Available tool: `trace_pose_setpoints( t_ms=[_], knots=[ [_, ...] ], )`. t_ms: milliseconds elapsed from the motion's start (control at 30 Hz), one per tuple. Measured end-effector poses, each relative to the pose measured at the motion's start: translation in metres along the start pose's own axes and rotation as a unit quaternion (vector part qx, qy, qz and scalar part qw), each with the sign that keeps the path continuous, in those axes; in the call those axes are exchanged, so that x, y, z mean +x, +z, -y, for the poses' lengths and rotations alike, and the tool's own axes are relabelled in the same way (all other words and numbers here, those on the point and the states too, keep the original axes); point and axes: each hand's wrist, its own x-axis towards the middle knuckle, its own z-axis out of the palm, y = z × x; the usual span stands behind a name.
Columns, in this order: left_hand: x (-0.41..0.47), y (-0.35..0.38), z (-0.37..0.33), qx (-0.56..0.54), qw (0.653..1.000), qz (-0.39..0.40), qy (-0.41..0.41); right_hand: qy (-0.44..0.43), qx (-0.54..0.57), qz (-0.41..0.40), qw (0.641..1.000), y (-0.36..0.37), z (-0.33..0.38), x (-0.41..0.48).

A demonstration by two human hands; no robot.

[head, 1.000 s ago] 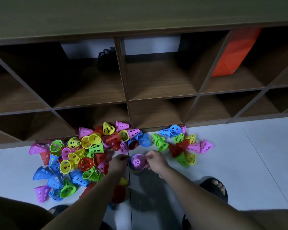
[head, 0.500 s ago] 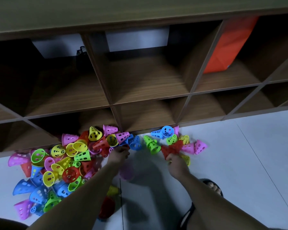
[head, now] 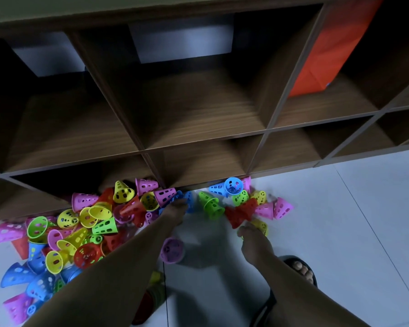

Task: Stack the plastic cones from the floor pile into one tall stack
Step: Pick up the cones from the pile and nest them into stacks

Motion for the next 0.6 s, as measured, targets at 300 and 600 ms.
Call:
trace_pose_setpoints(
  t_ms=[300,600],
  knots=[
    [-0.023,0.003,-0.005,-0.072,0.989,-0.128,0.014,0.006,0.099,-0.106,0.989,-0.012,0.029,0.002],
    [-0.092,-0.033,-0.010,-0.207,0.957,-0.202,0.028,0.082,0.395,-0.083,0.911,-0.034,0.083,0.004]
  ],
)
